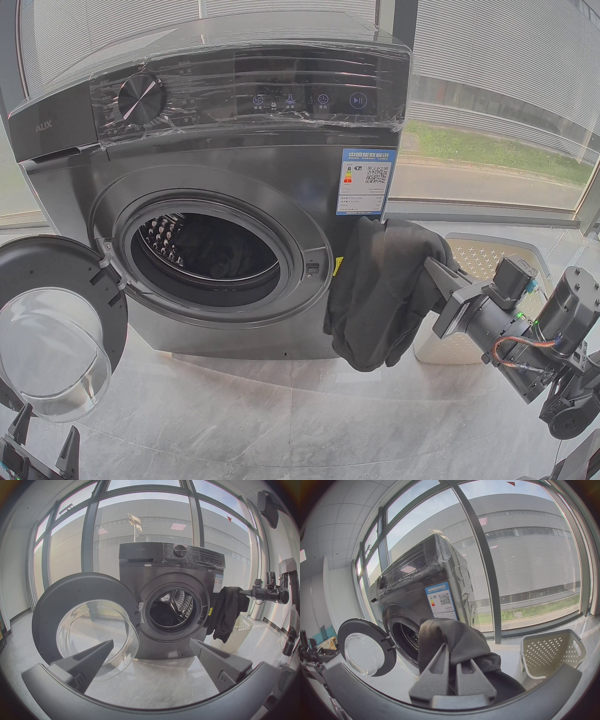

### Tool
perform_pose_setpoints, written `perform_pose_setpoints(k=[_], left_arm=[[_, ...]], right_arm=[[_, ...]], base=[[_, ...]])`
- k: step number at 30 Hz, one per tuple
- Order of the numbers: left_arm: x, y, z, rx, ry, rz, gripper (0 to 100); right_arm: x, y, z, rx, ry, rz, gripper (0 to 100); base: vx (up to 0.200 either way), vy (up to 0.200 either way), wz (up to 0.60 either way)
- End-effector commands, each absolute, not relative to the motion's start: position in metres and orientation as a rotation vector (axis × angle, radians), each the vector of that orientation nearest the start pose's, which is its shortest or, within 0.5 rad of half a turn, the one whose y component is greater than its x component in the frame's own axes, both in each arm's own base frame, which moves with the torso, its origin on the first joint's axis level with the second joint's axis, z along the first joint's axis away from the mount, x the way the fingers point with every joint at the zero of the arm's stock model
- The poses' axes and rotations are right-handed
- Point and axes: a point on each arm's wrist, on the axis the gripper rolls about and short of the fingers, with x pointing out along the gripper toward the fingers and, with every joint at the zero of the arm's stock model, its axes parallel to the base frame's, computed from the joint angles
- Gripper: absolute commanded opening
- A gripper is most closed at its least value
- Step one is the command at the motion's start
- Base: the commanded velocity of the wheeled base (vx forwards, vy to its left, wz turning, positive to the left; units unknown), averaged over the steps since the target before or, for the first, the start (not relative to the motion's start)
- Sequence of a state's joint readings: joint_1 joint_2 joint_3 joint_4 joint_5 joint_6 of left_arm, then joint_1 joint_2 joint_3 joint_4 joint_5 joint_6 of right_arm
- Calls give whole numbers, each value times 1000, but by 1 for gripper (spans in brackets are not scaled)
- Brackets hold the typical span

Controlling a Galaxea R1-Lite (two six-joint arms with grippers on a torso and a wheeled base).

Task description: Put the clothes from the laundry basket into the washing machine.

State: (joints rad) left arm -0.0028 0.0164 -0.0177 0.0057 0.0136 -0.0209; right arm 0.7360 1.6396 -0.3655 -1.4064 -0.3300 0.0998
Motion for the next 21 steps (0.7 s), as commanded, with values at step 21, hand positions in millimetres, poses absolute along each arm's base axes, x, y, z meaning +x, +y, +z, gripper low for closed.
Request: perform_pose_setpoints(k=[21], left_arm=[[-23,0,76,-21,1,11,100]], right_arm=[[186,159,162,164,-71,411,0]], base=[[-48,124,0]])
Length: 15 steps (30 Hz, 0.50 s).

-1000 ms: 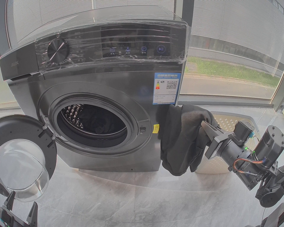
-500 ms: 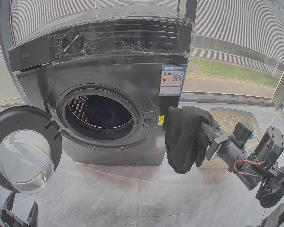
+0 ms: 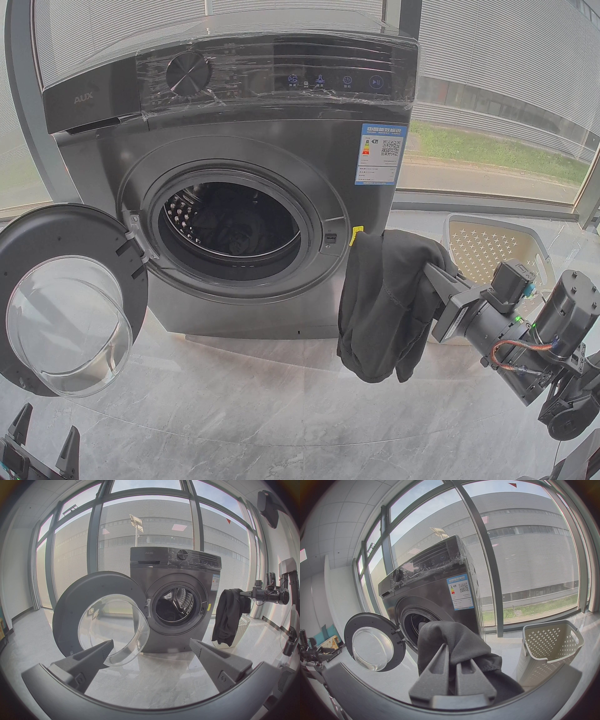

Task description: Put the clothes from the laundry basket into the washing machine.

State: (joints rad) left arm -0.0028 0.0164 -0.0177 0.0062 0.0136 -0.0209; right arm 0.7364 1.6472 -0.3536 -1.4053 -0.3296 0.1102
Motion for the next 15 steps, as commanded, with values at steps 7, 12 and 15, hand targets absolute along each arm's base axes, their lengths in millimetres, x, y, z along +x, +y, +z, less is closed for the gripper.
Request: perform_pose_setpoints(k=[7,12,15], left_arm=[[-23,0,76,-21,1,11,100],[-23,0,77,-21,0,11,100],[-23,0,77,-21,0,11,100]], right_arm=[[186,159,161,162,-68,412,0],[186,159,162,164,-71,413,0],[186,159,162,164,-71,413,0]], base=[[0,200,0],[0,160,0],[0,0,0]])
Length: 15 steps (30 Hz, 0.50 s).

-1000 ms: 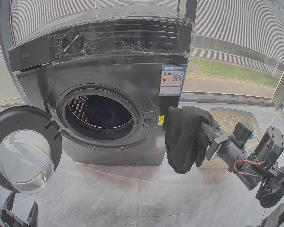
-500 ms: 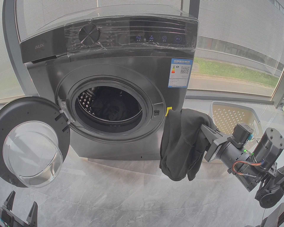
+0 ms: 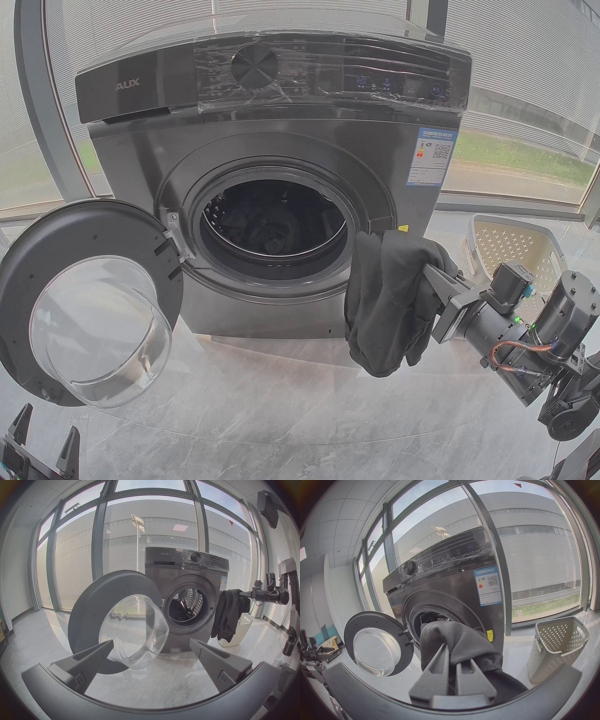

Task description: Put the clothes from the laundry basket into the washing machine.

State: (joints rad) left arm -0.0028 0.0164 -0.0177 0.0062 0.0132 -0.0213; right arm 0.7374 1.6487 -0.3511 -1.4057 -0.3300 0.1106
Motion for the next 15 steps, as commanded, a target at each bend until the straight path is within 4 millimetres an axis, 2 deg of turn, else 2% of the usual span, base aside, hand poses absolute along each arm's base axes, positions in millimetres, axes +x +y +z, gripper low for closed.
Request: perform_pose_setpoints(k=[1,8,15], left_arm=[[-23,0,77,-21,0,11,100],[-23,0,77,-21,0,11,100],[-23,0,77,-21,0,11,100]], right_arm=[[186,159,162,163,-69,413,0],[185,160,161,161,-65,415,0],[182,160,157,152,-49,427,0]], base=[[0,0,0],[0,0,0],[200,0,0]])
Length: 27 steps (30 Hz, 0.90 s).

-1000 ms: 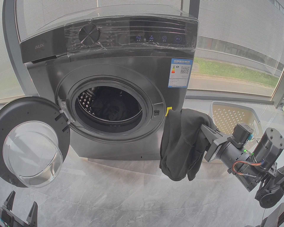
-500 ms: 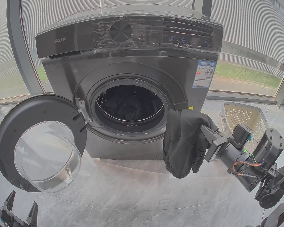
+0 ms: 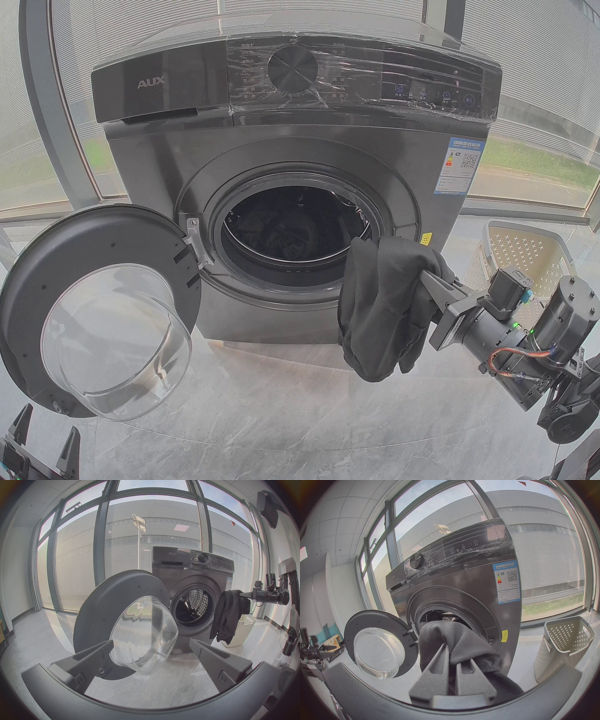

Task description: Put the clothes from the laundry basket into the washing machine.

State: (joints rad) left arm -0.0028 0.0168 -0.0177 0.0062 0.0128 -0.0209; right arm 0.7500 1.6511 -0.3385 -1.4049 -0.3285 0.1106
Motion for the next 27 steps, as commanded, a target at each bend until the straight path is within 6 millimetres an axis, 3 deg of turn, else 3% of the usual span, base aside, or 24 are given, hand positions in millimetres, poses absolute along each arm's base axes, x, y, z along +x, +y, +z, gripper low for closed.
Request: perform_pose_setpoints(k=[1,15,23,25,26,27], left_arm=[[-23,0,77,-23,0,11,100],[-23,0,76,20,2,12,100],[-24,0,80,35,-20,8,100],[-38,-2,139,-4,-246,-73,100],[-38,-2,139,-4,-246,-73,100],[-36,-4,174,-5,-257,-182,100]], right_arm=[[181,160,156,153,-45,427,0],[179,185,149,182,-10,518,0],[182,189,150,190,-13,560,0],[182,190,150,196,-10,565,0],[182,190,150,196,-10,565,0],[184,193,148,206,-4,566,0]], base=[[200,0,0],[14,0,0],[0,0,0],[0,0,0],[0,0,0],[0,0,0]])
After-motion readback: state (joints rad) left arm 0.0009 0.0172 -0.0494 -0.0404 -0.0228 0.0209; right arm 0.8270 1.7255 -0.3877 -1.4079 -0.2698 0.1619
